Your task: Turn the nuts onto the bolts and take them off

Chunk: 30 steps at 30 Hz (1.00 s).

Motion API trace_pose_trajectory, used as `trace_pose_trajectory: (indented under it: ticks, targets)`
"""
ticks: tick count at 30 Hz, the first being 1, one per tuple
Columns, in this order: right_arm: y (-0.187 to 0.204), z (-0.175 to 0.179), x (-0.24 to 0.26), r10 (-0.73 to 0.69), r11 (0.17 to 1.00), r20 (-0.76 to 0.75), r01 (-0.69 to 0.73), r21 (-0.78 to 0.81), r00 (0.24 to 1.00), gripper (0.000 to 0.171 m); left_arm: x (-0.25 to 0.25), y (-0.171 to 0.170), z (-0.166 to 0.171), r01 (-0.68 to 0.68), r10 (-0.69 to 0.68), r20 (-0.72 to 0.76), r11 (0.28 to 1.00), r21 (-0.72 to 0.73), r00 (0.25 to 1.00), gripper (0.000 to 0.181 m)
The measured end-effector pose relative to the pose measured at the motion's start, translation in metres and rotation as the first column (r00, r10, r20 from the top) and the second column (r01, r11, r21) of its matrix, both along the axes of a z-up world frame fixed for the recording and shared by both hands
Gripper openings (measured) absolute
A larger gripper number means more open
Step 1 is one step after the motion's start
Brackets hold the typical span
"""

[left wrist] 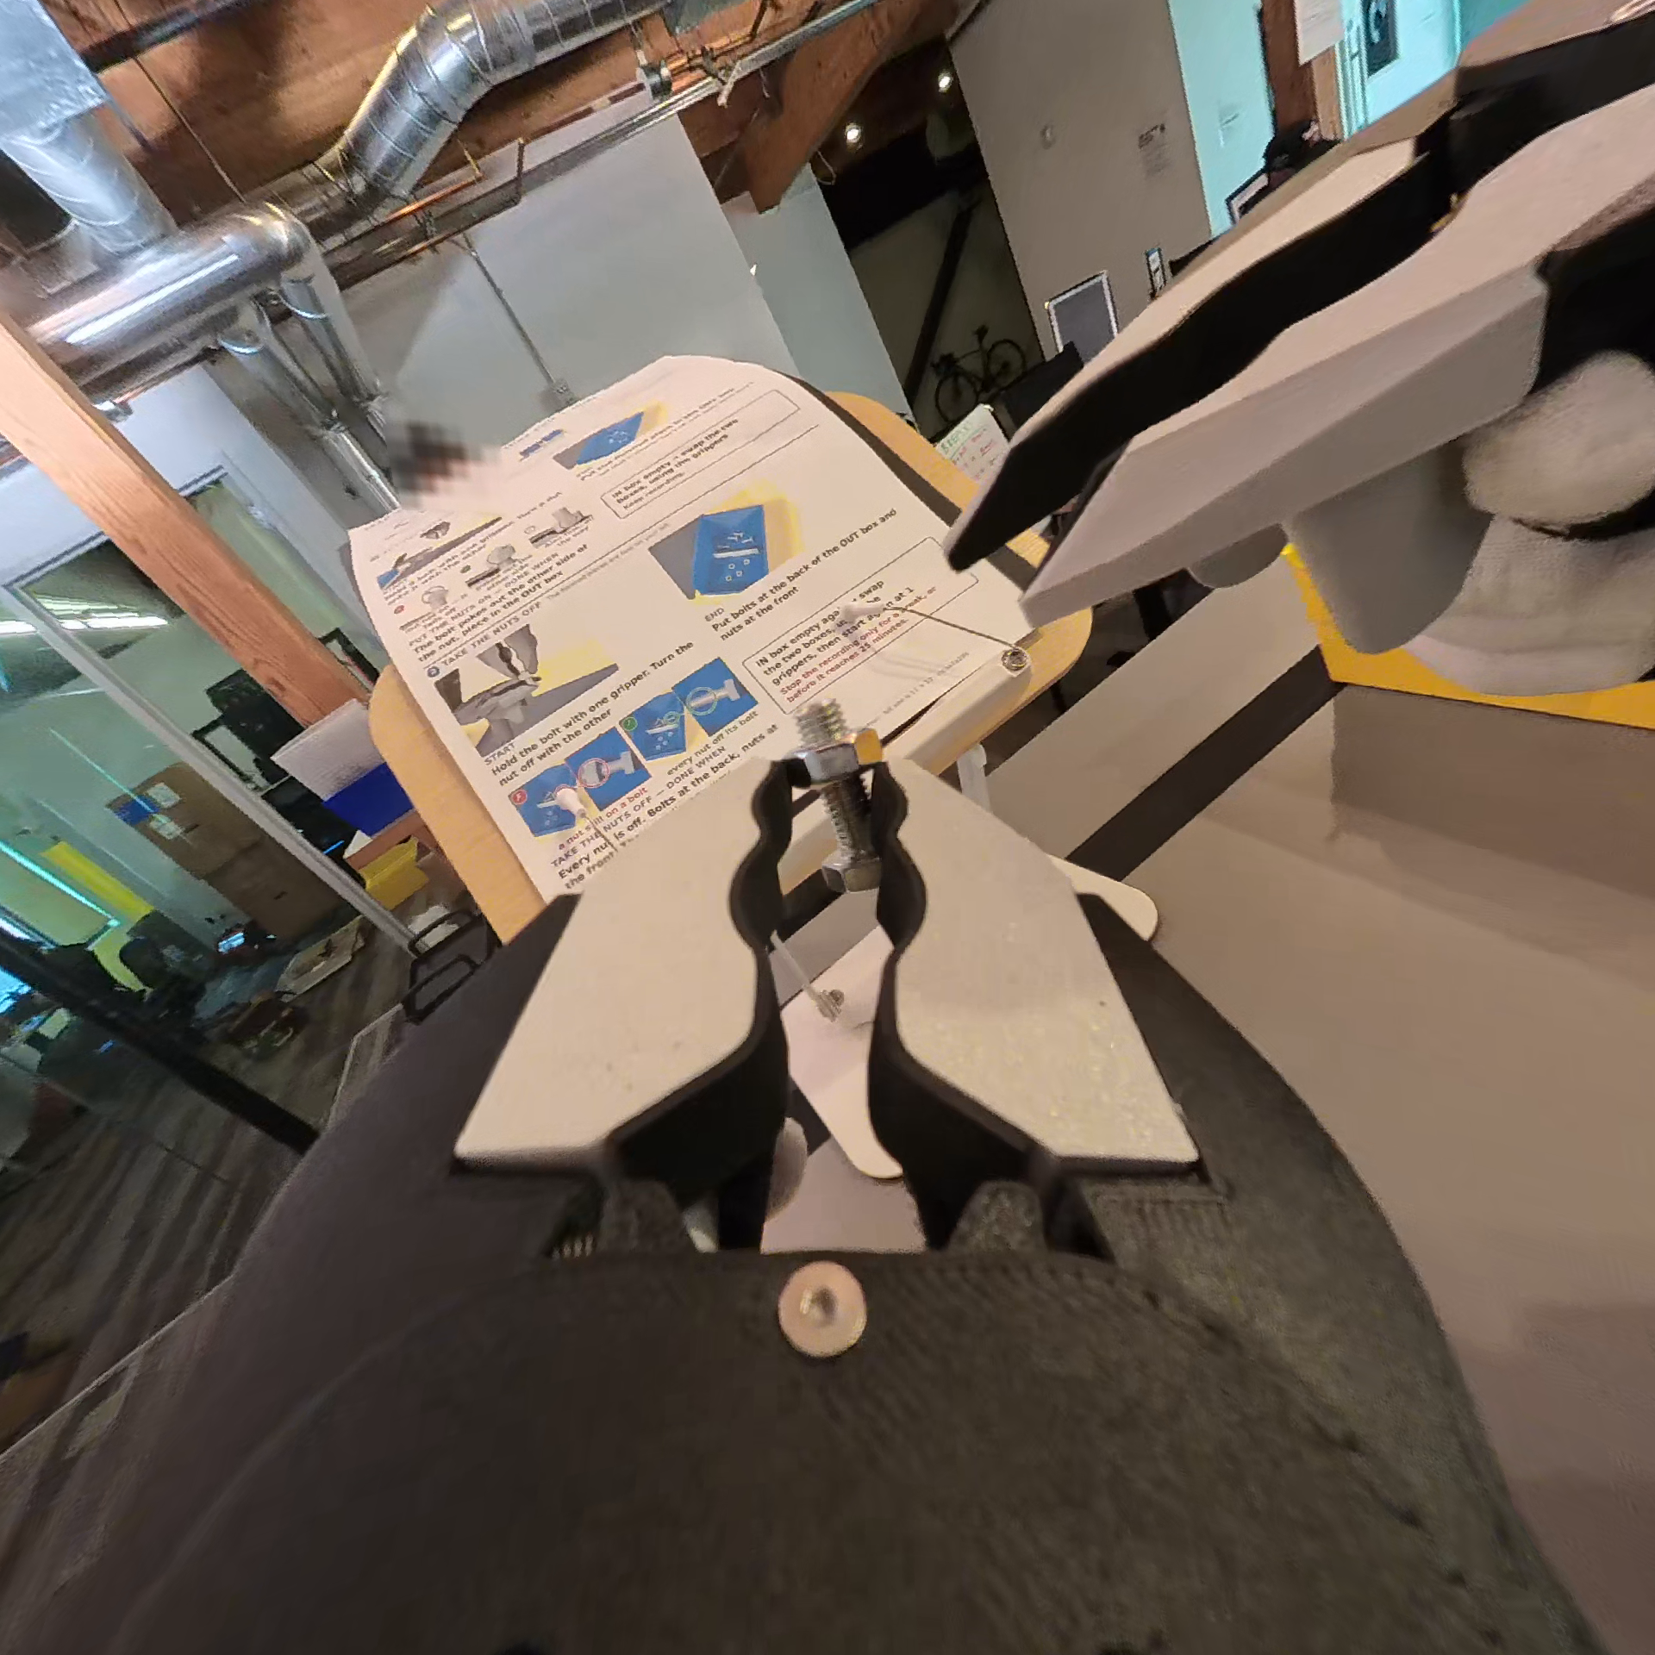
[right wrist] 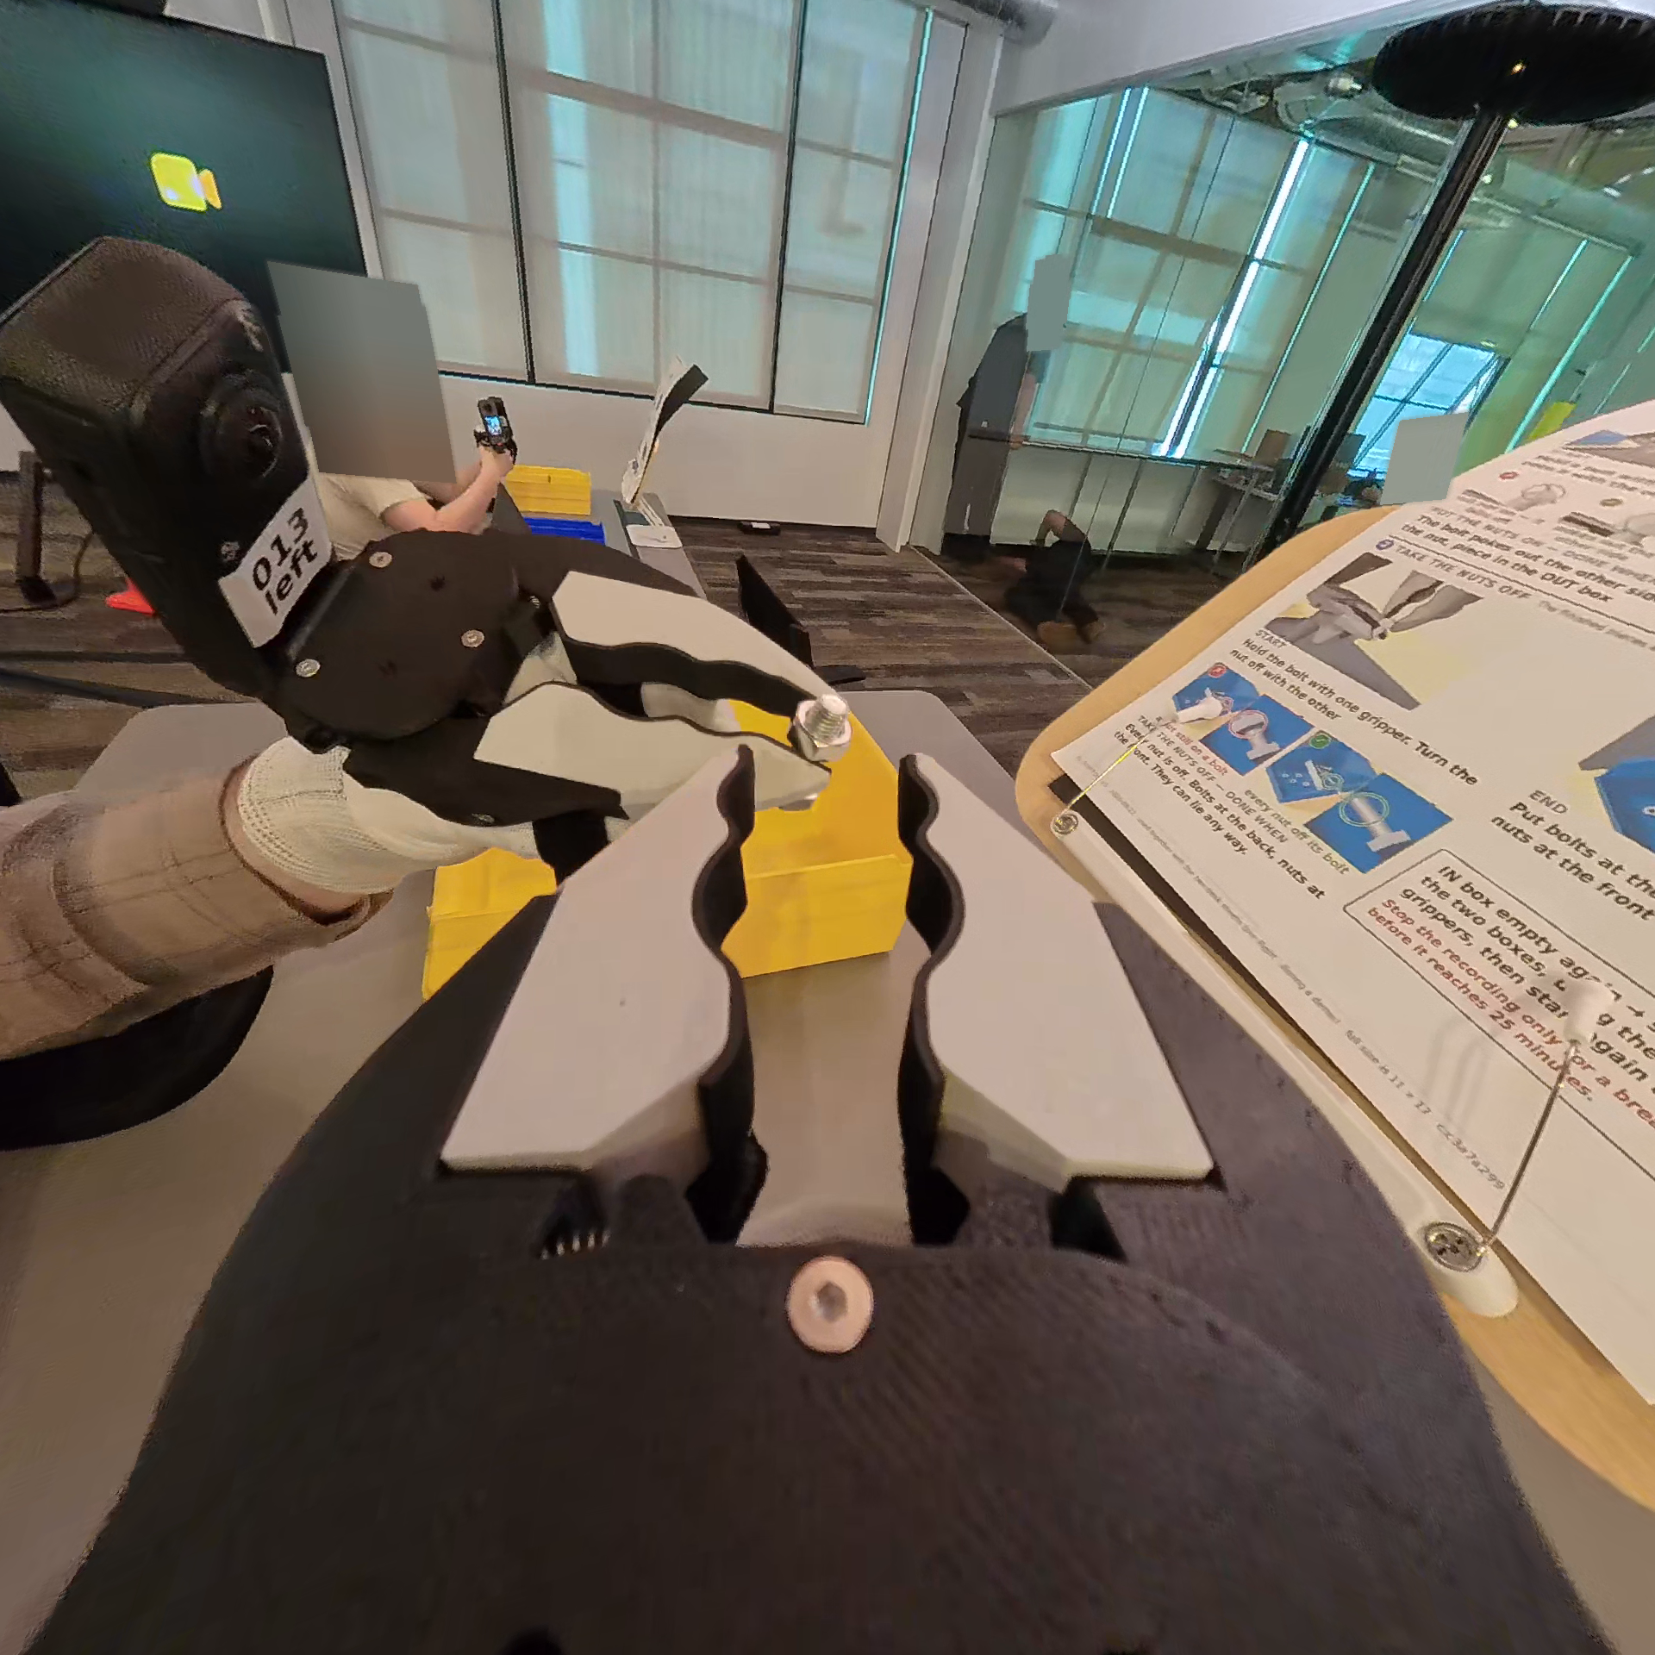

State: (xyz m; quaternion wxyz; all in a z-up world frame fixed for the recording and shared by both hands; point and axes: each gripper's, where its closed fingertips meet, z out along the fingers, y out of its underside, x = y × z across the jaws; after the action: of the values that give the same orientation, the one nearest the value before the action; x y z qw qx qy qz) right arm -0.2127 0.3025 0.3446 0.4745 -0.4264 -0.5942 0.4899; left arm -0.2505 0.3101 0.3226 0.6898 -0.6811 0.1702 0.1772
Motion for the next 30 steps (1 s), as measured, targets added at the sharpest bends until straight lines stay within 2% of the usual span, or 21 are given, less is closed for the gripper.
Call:
trace_pose_trajectory:
  ticks: [16,30]
  targets:
    - [-0.023,0.004,0.009,0.046,0.998,0.036,-0.048,0.047,0.998,0.032,0.002,-0.007,0.008,-0.032,0.036,-0.048,0.996,0.078,0.998,0.017]
    - [-0.018,-0.008,0.005,0.073,0.997,0.086,-0.069,-0.046,0.994,0.031,0.012,-0.005,0.005,-0.061,0.099,-0.261,0.987,0.148,0.960,0.017]
